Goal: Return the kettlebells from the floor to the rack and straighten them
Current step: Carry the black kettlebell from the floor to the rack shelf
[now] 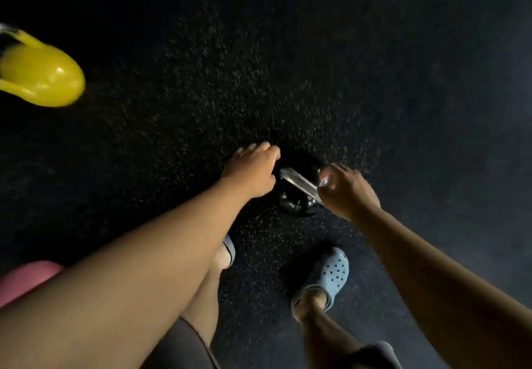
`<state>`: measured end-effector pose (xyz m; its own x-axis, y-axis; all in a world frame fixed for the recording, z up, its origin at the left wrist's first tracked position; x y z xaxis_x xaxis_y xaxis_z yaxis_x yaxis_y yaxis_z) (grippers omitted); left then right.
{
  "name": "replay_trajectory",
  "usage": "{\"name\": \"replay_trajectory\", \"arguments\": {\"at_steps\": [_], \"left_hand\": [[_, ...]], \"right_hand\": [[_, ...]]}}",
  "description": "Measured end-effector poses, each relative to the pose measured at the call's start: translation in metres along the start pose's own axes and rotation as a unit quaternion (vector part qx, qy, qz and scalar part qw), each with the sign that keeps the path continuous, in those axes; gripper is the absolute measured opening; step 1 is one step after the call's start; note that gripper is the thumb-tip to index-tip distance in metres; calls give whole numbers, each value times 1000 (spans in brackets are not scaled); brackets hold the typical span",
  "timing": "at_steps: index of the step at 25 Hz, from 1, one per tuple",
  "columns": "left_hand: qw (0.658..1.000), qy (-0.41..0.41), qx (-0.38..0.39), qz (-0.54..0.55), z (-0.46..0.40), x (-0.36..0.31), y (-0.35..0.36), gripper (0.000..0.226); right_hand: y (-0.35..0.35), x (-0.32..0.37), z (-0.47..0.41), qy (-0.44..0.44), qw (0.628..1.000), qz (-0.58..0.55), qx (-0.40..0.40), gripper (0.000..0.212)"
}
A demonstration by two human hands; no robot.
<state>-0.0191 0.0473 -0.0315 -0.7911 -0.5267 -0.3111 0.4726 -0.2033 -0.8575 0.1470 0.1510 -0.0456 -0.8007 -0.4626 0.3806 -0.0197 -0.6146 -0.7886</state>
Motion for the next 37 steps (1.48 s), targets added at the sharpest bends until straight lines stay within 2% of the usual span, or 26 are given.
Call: {"name": "replay_trajectory", "arguments": {"at_steps": [2,4,6,10,12,16,20,25,29,32,34,37], "left_hand": [[999,26,33,-4,-23,0,45,49],[995,65,71,5,-42,1,94,43],[991,85,92,42,-59,5,114,28],[962,131,232,64,-82,13,121,32],[958,117,248,89,-84,31,104,32],[969,44,155,188,-74,79,38,14],[969,-28,42,242,-67,147,-56,18],[974,-36,-46,219,-81,250,-202,14],[983,-52,-112,139,-116,344,-327,16],[977,-100,-158,99,-145,408,-404,19],[970,-138,-180,90,-165,452,-454,21],[955,-167,-227,95,-194,514,-526,21]], "right_hand": [[42,-26,-16,13,996,77,52,47],[80,-53,-24,37,988,106,103,52],[98,-60,-29,26,990,89,109,44],[93,-40,-43,14,991,65,112,31],[75,-10,-55,11,992,64,105,29],[24,75,-94,-41,992,72,99,20],[-22,195,-134,-120,982,100,109,16],[-76,359,-192,-203,973,97,51,13],[-116,494,-263,-272,959,79,2,11],[-144,585,-322,-318,945,74,13,19],[-164,648,-363,-347,933,90,27,14],[-196,741,-418,-397,913,94,7,18]]}}
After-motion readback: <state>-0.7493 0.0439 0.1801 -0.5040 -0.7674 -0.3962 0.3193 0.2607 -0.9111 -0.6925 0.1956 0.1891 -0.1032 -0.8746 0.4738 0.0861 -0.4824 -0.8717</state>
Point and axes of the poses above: each hand's wrist, its own z-axis away from the middle knuckle, its own y-axis out of the palm, x = y × z, the point moved 6 cm from there along -z, towards the middle knuckle, and after that the axes turned 8 degrees about -x, right-handed, at the moved point
